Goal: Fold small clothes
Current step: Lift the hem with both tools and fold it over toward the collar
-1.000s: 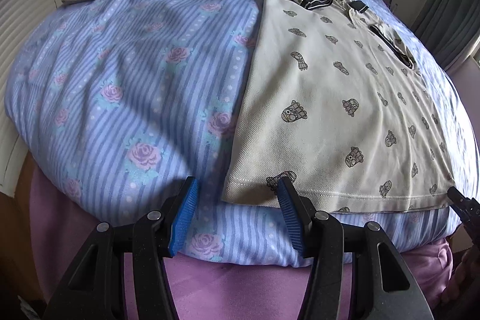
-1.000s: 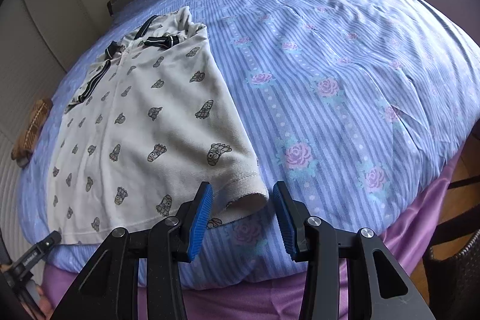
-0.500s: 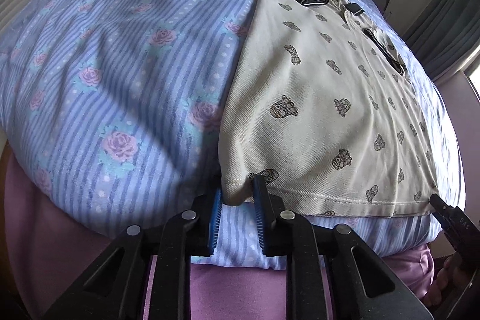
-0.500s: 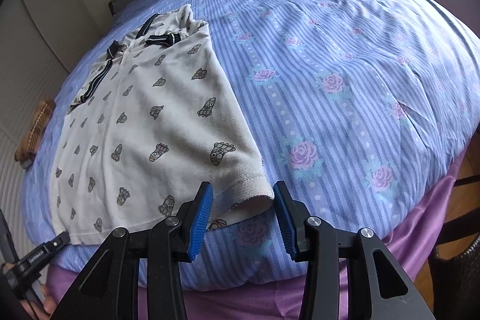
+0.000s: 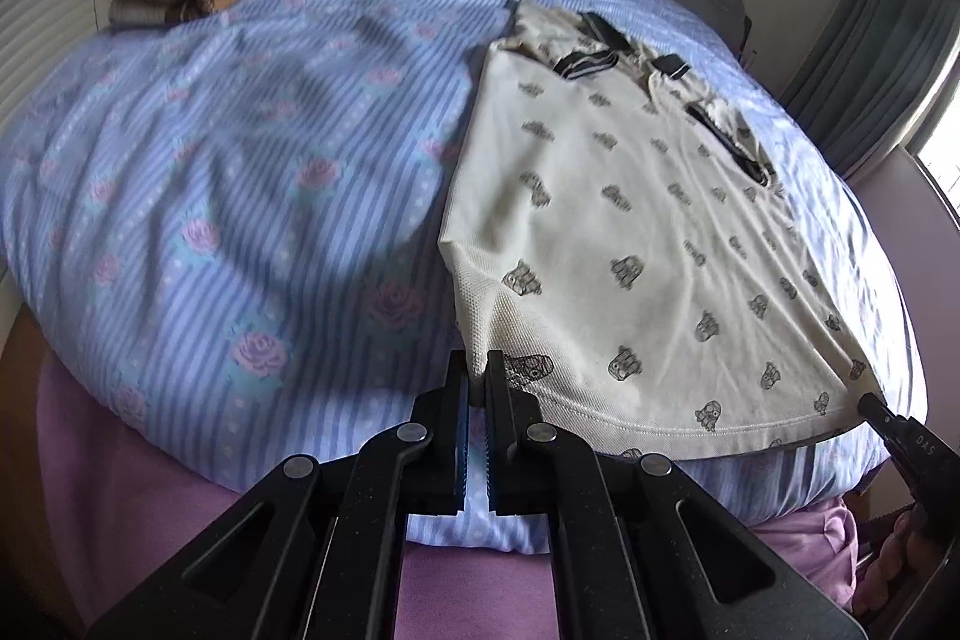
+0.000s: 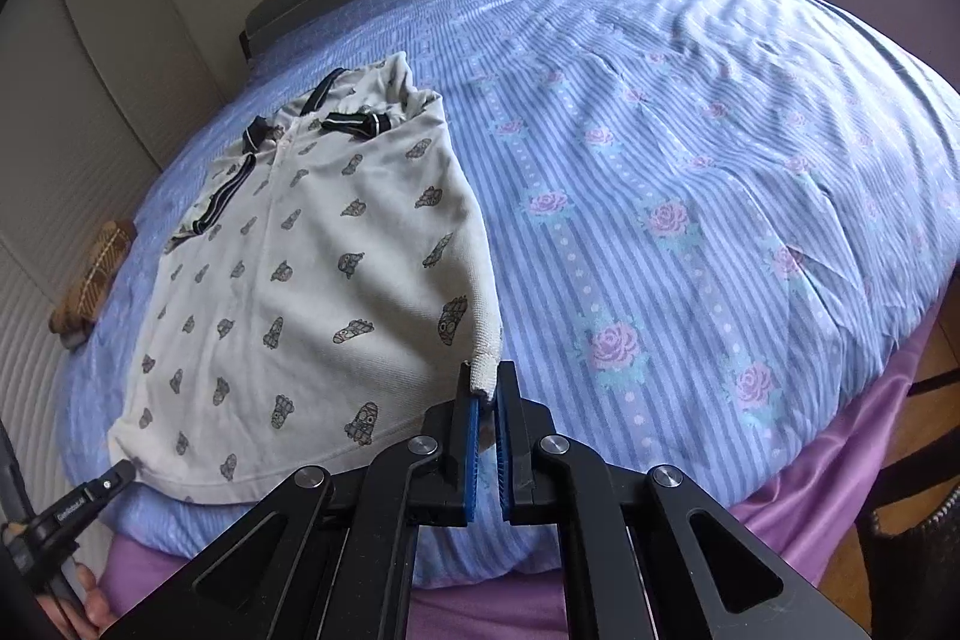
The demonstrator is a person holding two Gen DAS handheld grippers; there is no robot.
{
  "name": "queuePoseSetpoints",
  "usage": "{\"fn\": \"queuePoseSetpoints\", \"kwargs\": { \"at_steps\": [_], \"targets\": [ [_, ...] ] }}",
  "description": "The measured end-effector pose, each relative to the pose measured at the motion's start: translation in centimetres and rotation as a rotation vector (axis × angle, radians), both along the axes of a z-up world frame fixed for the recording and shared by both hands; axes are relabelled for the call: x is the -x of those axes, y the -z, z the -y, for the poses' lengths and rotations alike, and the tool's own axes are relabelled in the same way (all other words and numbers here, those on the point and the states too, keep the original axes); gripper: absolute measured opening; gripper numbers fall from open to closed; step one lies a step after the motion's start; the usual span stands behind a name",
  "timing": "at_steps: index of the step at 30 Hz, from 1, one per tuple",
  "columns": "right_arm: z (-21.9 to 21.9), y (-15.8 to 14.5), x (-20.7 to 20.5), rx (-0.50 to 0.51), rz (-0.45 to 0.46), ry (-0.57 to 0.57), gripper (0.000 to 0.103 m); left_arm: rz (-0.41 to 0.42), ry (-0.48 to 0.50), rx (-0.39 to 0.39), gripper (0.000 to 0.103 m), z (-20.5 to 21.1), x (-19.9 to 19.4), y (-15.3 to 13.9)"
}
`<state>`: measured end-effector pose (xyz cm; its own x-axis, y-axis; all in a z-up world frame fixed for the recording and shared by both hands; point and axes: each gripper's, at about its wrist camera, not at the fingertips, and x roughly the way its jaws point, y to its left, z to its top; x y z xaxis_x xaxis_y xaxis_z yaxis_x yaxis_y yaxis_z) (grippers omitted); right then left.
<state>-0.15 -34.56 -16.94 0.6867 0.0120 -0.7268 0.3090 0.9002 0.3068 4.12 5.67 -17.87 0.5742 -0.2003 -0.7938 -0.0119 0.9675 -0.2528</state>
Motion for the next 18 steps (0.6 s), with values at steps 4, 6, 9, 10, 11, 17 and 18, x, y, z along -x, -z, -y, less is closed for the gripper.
{"fn": "queuePoseSetpoints", "kwargs": {
  "at_steps": [4, 6, 9, 10, 11, 17, 18],
  "targets": [
    [0.4, -1.7, 0.3, -0.036, 0.052, 0.011, 0.006, 0.062, -0.004, 0.010, 0.006, -0.1, -0.2, -2.4],
    [0.4, -3.0, 0.1, -0.050, 0.090, 0.012, 0.006, 0.105, -0.006, 0.015, 0.006, -0.1, -0.5, -3.9],
    [0.3, -5.3, -0.5, -0.053, 0.154, 0.010, 0.006, 0.146, -0.023, 0.057, 0.006, -0.5, -1.6, -6.2],
    [0.3, -6.0, -0.8, -0.049, 0.174, 0.010, 0.006, 0.157, -0.027, 0.067, 0.006, -0.6, -2.0, -6.9],
    [0.3, -6.9, -1.2, -0.047, 0.197, 0.011, 0.006, 0.175, -0.030, 0.074, 0.006, -0.5, -2.5, -7.7],
    [0.7, -11.2, -5.4, -0.033, 0.311, 0.030, 0.006, 0.281, -0.058, 0.092, 0.006, -0.3, -7.1, -11.7],
    [0.7, -11.8, -6.5, -0.027, 0.329, 0.033, 0.006, 0.293, -0.067, 0.098, 0.006, -0.3, -8.2, -12.1]
  ]
}}
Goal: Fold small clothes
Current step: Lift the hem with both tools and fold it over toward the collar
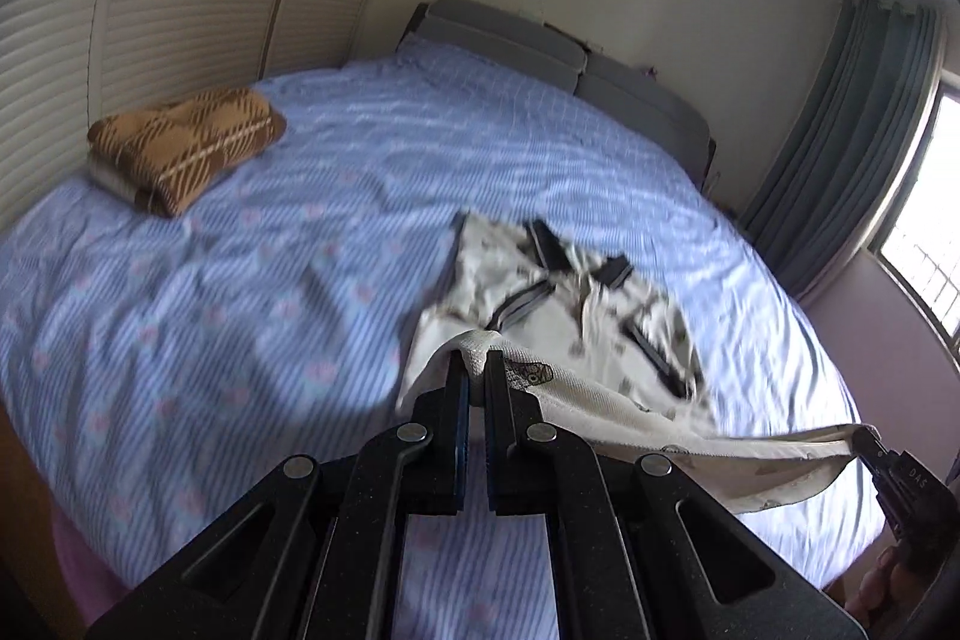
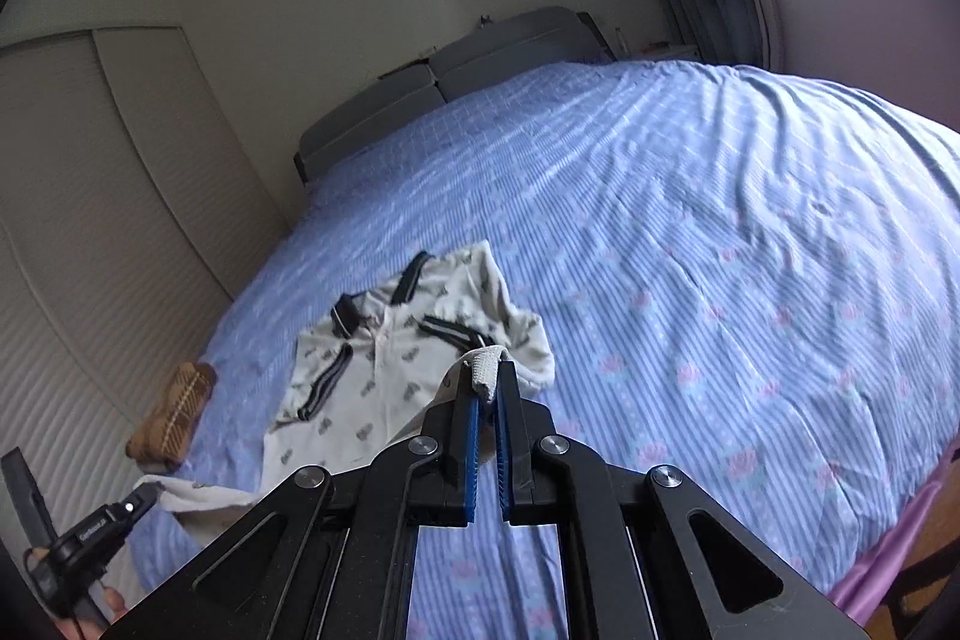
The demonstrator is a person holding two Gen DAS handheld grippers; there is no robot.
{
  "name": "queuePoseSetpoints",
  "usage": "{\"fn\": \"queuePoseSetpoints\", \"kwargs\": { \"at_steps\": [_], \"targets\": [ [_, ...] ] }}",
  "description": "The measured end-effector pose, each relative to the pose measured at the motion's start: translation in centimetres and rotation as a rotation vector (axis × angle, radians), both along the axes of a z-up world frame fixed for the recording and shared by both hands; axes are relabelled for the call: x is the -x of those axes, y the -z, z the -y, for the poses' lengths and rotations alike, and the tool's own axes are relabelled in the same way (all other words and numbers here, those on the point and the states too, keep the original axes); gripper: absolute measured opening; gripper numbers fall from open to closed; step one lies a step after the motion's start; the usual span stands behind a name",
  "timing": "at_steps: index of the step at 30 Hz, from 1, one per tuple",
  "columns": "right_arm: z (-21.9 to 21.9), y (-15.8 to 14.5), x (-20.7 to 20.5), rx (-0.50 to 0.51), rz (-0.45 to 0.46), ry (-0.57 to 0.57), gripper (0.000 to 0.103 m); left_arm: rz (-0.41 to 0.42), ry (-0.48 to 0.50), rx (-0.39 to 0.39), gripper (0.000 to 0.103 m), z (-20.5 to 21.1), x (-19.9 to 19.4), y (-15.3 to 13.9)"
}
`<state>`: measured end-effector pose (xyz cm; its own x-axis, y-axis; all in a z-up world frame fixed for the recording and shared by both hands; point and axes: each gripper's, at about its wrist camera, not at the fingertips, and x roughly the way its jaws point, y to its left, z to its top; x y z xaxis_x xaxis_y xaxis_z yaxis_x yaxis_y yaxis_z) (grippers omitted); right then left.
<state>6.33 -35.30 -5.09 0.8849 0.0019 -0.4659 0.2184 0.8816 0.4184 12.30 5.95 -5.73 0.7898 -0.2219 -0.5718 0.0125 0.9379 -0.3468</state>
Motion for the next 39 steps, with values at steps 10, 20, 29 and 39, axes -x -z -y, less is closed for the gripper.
{"fn": "queuePoseSetpoints", "kwargs": {
  "at_steps": [10, 20, 29, 39],
  "targets": [
    [0.9, -1.3, -13.5, 0.012, 0.064, 0.051, 0.006, 0.008, -0.072, 0.042, 0.006, 0.7, -14.5, 0.4],
    [2.8, 4.6, -26.6, -0.030, -0.090, 0.064, 0.006, -0.105, -0.070, -0.001, 0.006, 2.6, -26.9, 6.3],
    [2.4, 8.4, -32.4, 0.010, -0.176, 0.028, 0.006, -0.170, -0.074, -0.048, 0.006, 2.5, -31.2, 10.0],
    [2.4, 10.7, -34.5, 0.032, -0.270, 0.022, 0.011, -0.187, -0.026, -0.144, 0.012, 3.4, -32.0, 11.4]
  ]
}}
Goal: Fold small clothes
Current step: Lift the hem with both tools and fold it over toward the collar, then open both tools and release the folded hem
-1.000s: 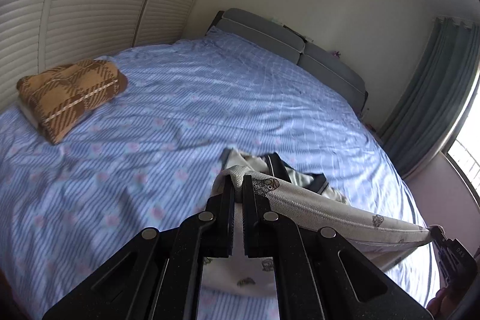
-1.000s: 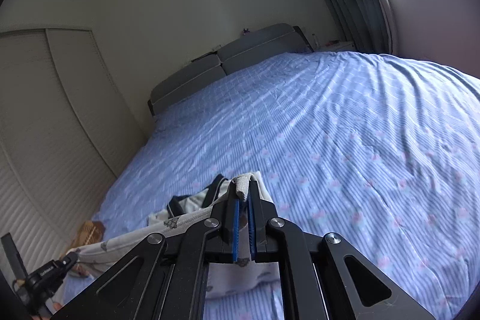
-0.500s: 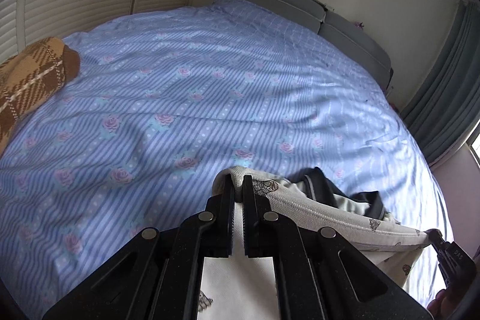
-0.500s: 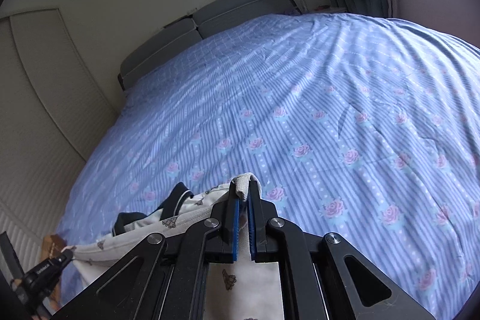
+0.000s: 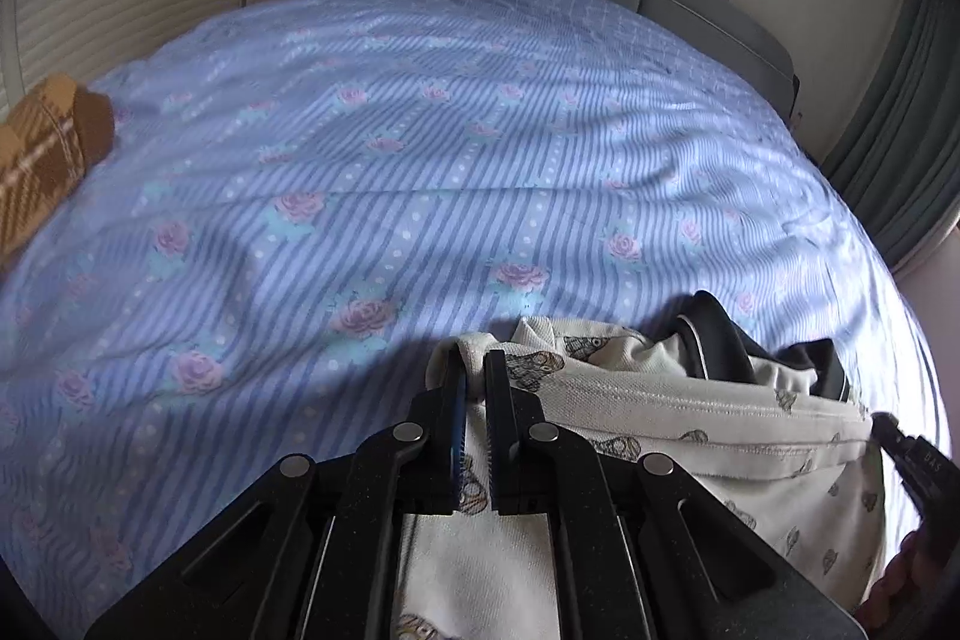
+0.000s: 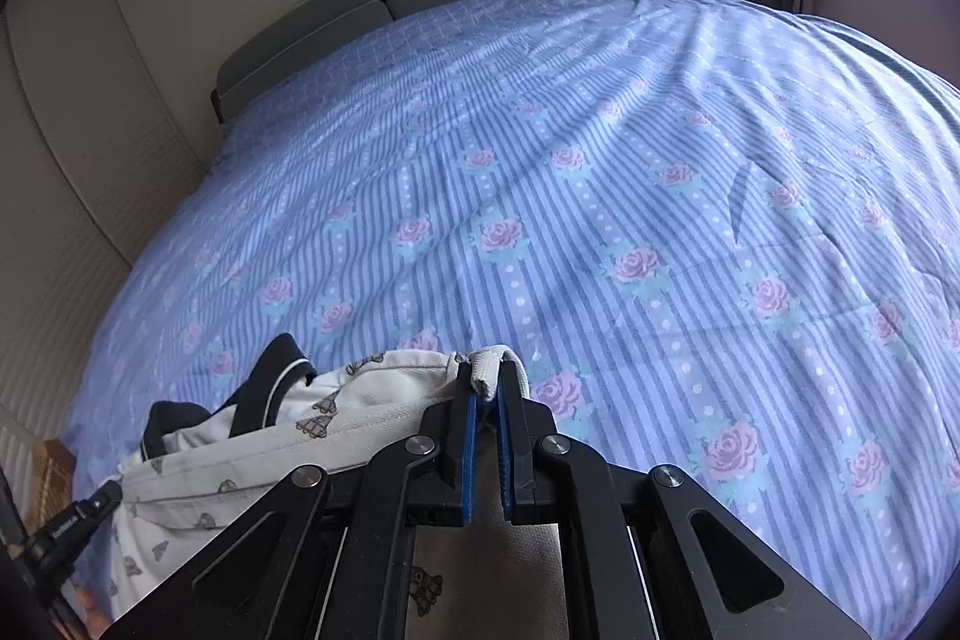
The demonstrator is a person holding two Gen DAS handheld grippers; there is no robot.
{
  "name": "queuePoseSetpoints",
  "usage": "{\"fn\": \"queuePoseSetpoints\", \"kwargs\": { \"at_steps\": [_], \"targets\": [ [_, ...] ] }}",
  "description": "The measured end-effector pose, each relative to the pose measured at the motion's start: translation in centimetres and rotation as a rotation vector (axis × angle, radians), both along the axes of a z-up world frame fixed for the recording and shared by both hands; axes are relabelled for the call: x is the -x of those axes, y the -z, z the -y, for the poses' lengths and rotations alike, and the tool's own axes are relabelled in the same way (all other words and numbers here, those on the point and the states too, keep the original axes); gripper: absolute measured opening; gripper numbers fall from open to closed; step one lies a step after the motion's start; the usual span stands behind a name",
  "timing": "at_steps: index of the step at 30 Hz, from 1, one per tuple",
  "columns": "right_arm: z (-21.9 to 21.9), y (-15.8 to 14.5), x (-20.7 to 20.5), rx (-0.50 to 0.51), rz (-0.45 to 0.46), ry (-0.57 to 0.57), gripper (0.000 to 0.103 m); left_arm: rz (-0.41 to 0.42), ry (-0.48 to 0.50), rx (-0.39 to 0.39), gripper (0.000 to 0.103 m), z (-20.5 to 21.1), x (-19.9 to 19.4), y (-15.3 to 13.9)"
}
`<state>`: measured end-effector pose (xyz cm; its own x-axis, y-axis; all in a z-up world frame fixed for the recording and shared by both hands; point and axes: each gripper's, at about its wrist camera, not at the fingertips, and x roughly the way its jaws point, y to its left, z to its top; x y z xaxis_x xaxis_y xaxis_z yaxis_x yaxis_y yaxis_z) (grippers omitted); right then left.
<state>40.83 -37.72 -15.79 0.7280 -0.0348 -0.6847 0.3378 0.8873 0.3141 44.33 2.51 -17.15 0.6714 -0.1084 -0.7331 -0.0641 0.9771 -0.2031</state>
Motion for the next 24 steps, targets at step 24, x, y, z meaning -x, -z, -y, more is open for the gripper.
{"fn": "queuePoseSetpoints", "kwargs": {
  "at_steps": [24],
  "targets": [
    [-14.4, 1.6, 0.9, 0.365, -0.073, -0.394, 0.046, -0.012, 0.416, -0.157, 0.041, 9.7, 1.8, 0.8]
  ]
}}
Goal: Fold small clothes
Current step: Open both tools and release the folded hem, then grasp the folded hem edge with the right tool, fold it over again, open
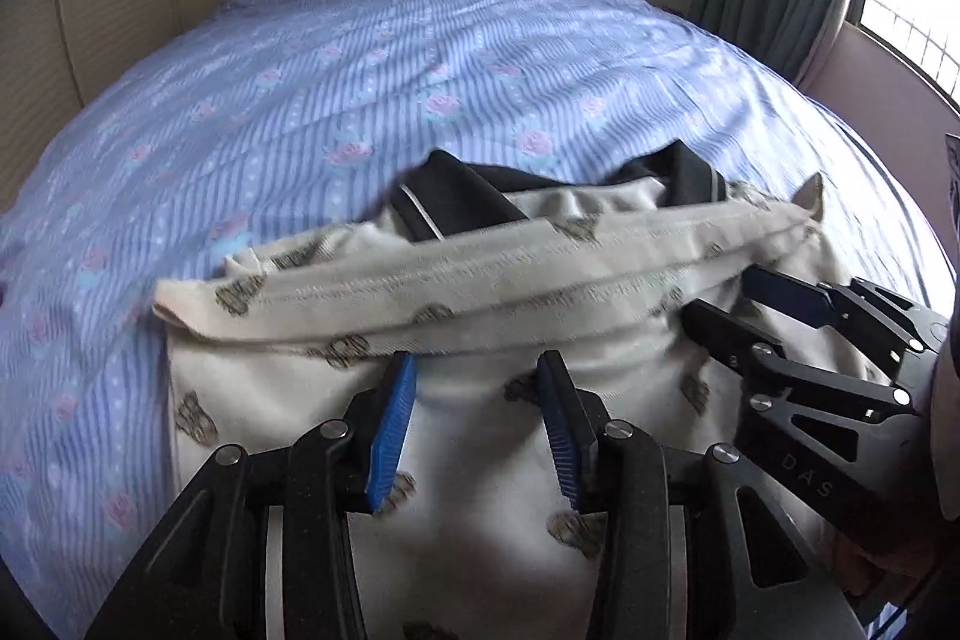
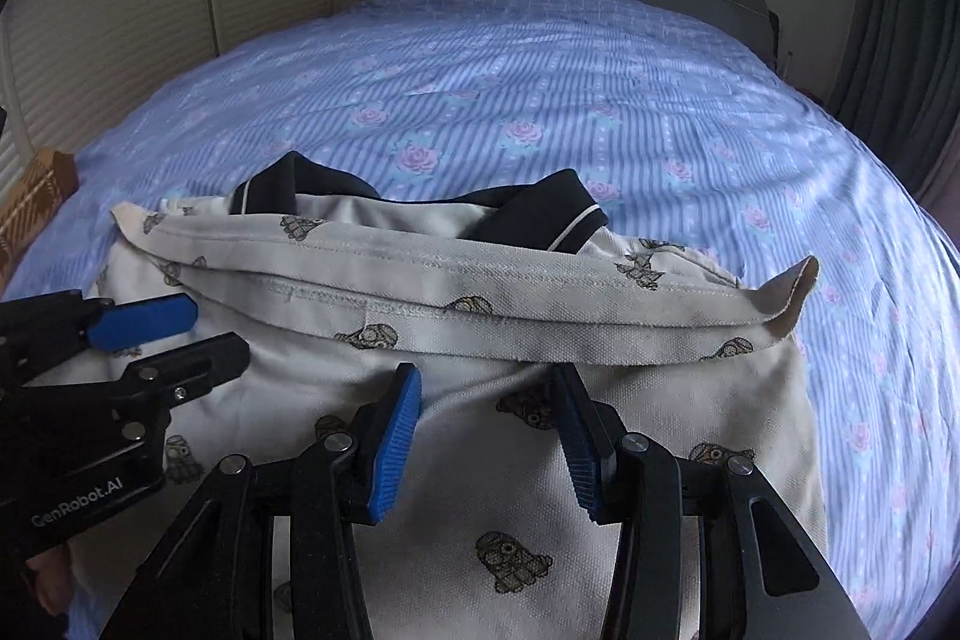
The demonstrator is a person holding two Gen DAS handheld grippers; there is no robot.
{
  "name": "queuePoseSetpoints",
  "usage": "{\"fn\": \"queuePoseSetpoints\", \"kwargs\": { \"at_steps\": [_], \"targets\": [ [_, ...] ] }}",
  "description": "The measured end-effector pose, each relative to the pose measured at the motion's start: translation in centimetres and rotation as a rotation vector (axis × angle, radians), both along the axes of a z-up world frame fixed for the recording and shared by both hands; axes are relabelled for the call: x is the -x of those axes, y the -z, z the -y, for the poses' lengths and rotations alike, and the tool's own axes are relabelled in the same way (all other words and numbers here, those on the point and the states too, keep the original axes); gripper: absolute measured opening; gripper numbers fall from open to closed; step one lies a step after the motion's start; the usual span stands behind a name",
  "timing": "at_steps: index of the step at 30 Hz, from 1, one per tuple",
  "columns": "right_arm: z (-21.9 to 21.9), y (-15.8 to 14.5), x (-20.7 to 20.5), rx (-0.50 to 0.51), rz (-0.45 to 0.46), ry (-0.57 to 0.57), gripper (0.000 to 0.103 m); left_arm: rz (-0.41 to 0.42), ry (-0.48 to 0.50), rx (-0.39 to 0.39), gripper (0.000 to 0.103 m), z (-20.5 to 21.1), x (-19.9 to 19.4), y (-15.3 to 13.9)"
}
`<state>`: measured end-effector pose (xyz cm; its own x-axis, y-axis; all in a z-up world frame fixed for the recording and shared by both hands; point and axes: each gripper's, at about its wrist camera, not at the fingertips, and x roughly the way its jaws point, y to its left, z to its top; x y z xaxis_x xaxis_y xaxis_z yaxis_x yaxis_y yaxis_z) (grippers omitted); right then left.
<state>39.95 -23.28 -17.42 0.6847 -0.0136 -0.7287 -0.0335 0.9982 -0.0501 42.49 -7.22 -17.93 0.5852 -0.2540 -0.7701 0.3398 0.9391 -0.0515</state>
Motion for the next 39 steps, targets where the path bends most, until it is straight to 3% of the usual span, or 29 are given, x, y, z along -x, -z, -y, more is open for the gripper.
{"fn": "queuePoseSetpoints", "kwargs": {
  "at_steps": [13, 15, 19, 24, 30, 37, 39],
  "targets": [
    [4.2, -3.3, -6.1, -0.064, 0.067, 0.136, 0.046, 0.037, -0.192, 0.068, 0.041, -4.7, -6.5, -2.6],
    [5.2, -3.7, -5.6, -0.116, 0.071, 0.132, 0.046, 0.045, -0.195, 0.104, 0.041, -5.7, -6.0, -3.2],
    [4.8, -3.6, -3.0, -0.126, 0.072, 0.062, 0.046, 0.049, -0.148, 0.130, 0.042, -6.6, -3.5, -3.6],
    [2.9, -2.2, -0.4, -0.167, 0.030, -0.058, 0.046, 0.019, -0.097, 0.117, 0.042, -6.1, -0.4, -2.1],
    [3.1, -0.7, -1.3, -0.436, -0.036, -0.065, 0.046, 0.036, -0.145, 0.106, 0.042, -6.5, 1.5, -1.0],
    [4.7, 1.1, -2.7, -0.702, -0.071, 0.009, 0.046, 0.039, -0.164, 0.115, 0.042, -6.7, 2.1, -0.9],
    [5.2, 1.6, -3.0, -0.770, -0.070, 0.030, 0.040, 0.038, -0.171, 0.124, 0.042, -6.8, 2.0, -1.0]
  ]
}}
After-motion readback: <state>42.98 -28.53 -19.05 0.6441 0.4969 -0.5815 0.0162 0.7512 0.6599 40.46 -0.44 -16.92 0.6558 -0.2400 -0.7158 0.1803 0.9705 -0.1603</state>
